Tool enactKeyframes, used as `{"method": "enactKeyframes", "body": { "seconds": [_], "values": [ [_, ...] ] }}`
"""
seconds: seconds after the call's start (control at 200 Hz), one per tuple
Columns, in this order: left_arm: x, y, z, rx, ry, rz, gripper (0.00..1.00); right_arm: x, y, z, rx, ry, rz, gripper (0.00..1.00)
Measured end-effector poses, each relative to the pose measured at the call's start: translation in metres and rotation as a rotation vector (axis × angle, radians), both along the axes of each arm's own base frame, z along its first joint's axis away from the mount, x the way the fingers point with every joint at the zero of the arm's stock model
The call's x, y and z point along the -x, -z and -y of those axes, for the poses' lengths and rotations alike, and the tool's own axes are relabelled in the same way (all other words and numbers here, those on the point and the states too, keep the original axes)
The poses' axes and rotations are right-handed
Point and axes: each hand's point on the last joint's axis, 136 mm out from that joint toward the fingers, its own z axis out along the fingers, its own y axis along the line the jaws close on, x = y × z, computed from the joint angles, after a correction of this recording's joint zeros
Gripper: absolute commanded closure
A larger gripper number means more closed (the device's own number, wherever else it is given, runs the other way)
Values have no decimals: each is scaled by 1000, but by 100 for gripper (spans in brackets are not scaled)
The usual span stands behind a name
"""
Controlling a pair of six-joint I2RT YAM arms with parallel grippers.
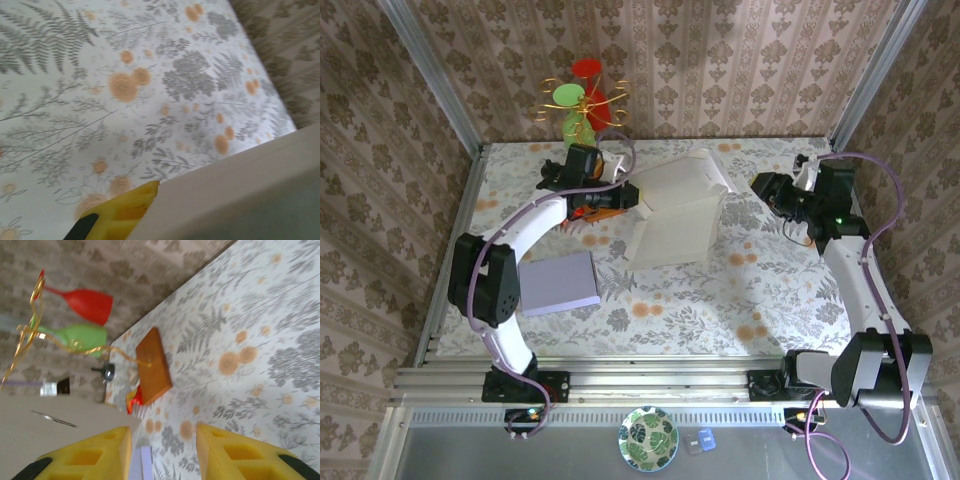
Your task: Fold the paper box
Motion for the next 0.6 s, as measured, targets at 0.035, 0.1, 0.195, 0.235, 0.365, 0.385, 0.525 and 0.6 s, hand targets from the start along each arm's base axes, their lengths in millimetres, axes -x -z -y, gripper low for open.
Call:
{"method": "enactKeyframes", "body": {
  "seconds": [0.035, 0.1, 0.195, 0.235, 0.365, 0.385, 0.525, 0.6],
  "values": [
    [3, 0, 1, 16, 19, -20, 100, 1, -2, -5, -4, -42, 12, 58],
    [8, 2, 0, 33, 42, -58, 100, 2, -11, -14, -14, -114, 43, 58],
    [16, 8, 1, 43, 69, -110, 100, 4, -27, -25, -33, -198, 103, 57],
    [19, 9, 1, 46, 78, -127, 100, 6, -34, -28, -39, -228, 128, 57],
    [24, 9, 3, 58, 101, -152, 100, 13, -49, -41, -48, -307, 181, 57],
    [24, 10, 3, 58, 105, -156, 100, 14, -51, -43, -48, -320, 189, 58],
    [28, 12, 3, 54, 115, -171, 100, 19, -59, -57, -50, -384, 216, 58],
    [30, 12, 2, 50, 120, -175, 100, 22, -61, -62, -50, -405, 225, 58]
  ]
}}
